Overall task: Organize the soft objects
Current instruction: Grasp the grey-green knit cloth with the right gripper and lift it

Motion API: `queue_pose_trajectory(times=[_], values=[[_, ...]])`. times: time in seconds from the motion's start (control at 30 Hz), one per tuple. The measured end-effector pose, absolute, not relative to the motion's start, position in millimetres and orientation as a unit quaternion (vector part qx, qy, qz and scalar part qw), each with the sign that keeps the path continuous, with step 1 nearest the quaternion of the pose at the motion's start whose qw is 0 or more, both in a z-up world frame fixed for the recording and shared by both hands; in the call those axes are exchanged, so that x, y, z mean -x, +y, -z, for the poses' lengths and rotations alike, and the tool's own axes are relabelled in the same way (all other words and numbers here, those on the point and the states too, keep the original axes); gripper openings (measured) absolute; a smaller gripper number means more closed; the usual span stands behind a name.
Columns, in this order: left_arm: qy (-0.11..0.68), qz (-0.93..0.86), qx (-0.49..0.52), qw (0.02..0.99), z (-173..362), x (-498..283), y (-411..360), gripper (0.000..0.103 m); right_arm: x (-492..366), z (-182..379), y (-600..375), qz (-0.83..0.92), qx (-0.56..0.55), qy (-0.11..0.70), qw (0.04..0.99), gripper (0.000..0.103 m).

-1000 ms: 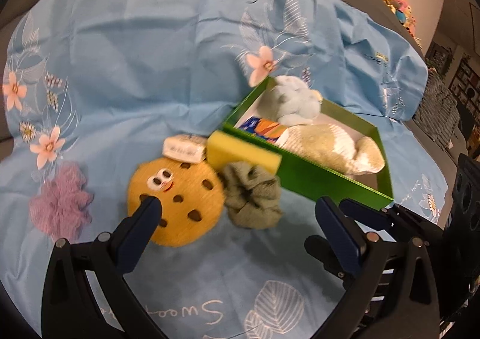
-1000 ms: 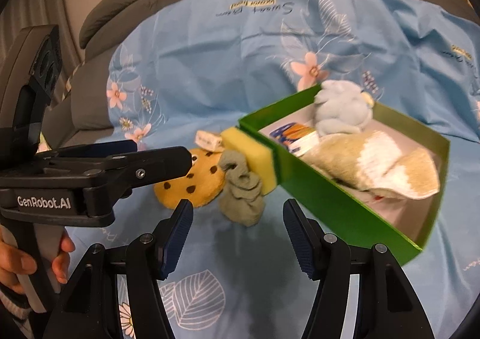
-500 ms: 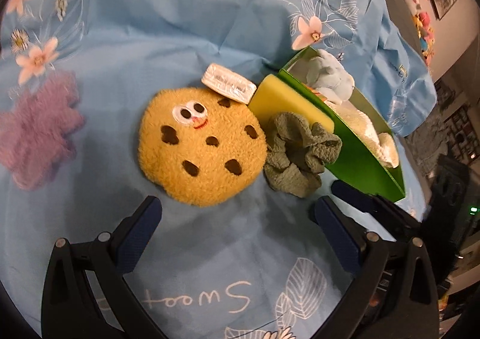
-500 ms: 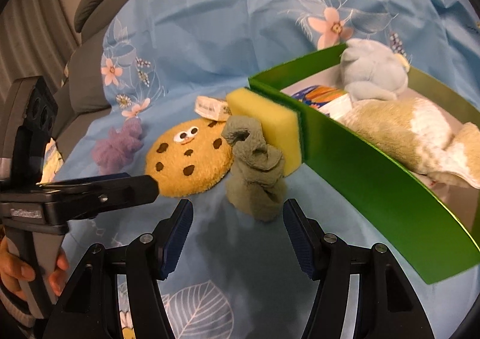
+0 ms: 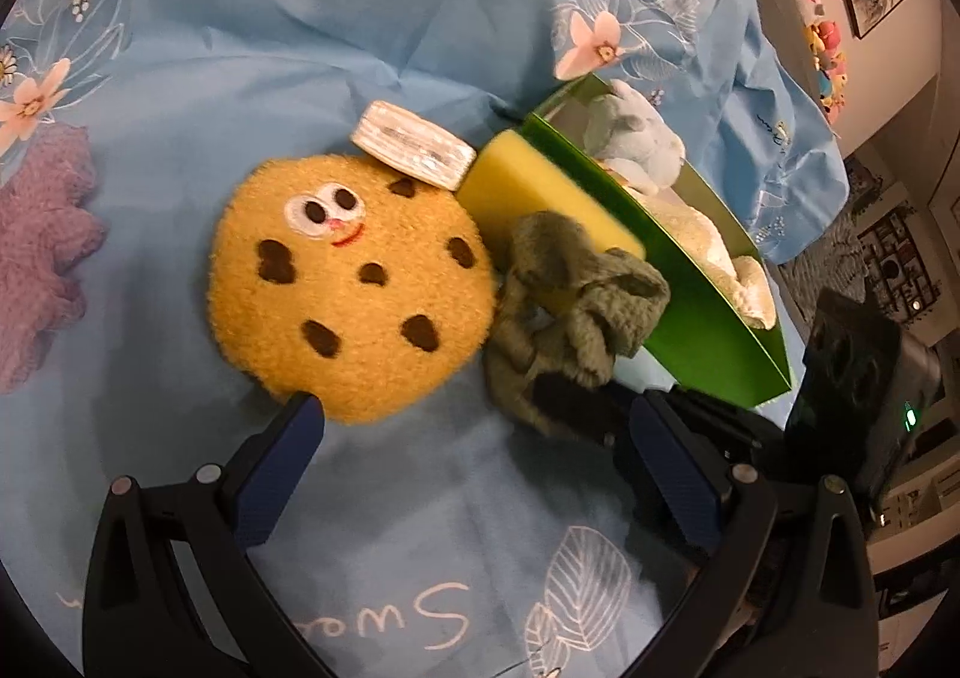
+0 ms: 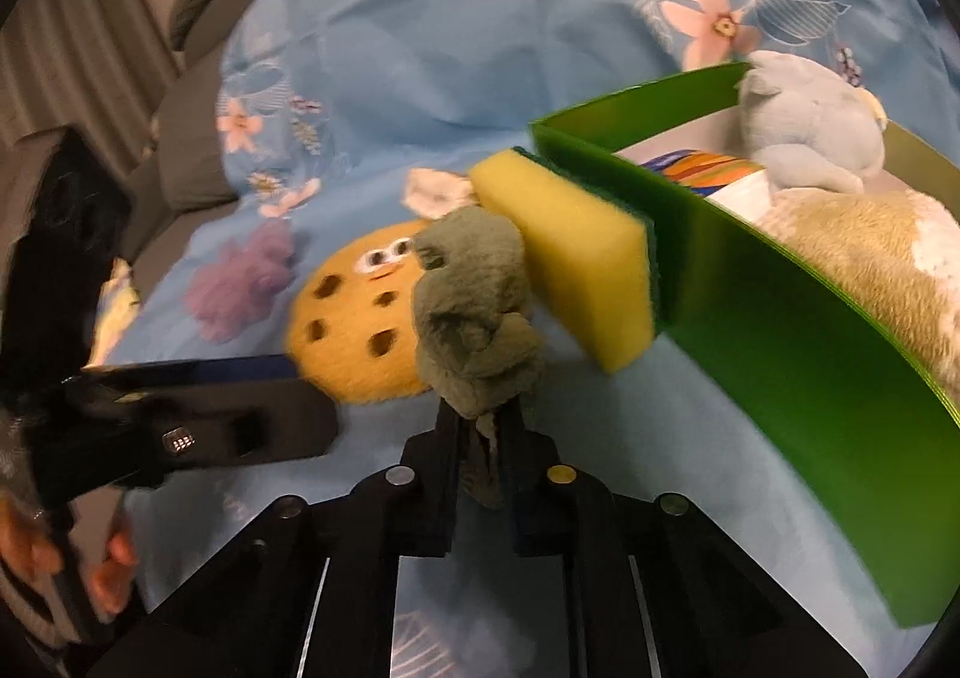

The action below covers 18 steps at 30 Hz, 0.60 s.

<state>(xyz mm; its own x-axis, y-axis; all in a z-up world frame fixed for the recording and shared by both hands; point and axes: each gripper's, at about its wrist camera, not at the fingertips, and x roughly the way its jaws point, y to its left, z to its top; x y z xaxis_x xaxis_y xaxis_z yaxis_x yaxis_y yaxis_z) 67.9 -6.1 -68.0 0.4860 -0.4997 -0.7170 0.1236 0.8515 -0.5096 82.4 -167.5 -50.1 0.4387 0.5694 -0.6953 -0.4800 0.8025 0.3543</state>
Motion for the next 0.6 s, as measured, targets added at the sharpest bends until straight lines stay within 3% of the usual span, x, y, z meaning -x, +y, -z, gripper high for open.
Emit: queue_pose_trajectory(times=[0.3,0.37,0.43,0.5,0.6], values=[[0.475,0.232,0.149,0.836,62,-58,-43,0.100,-35,49,-172,-0.348,-0.052,0.446,0.823,0.012],[0.481,0.228,0.133,0.836,65,-56,-52,0.089,-28,50,-174,-0.345,-0.059,0.451,0.821,0.012],[0.489,0.230,0.139,0.830,68,-55,-54,0.060,-24,50,-179,-0.342,-0.063,0.453,0.821,0.012],[0.496,0.233,0.136,0.826,70,-53,-59,0.045,-18,50,-182,-0.340,-0.064,0.453,0.822,0.012],[0.496,0.238,0.124,0.826,68,-48,-65,0.035,-12,47,-187,-0.340,-0.063,0.449,0.824,0.012]])
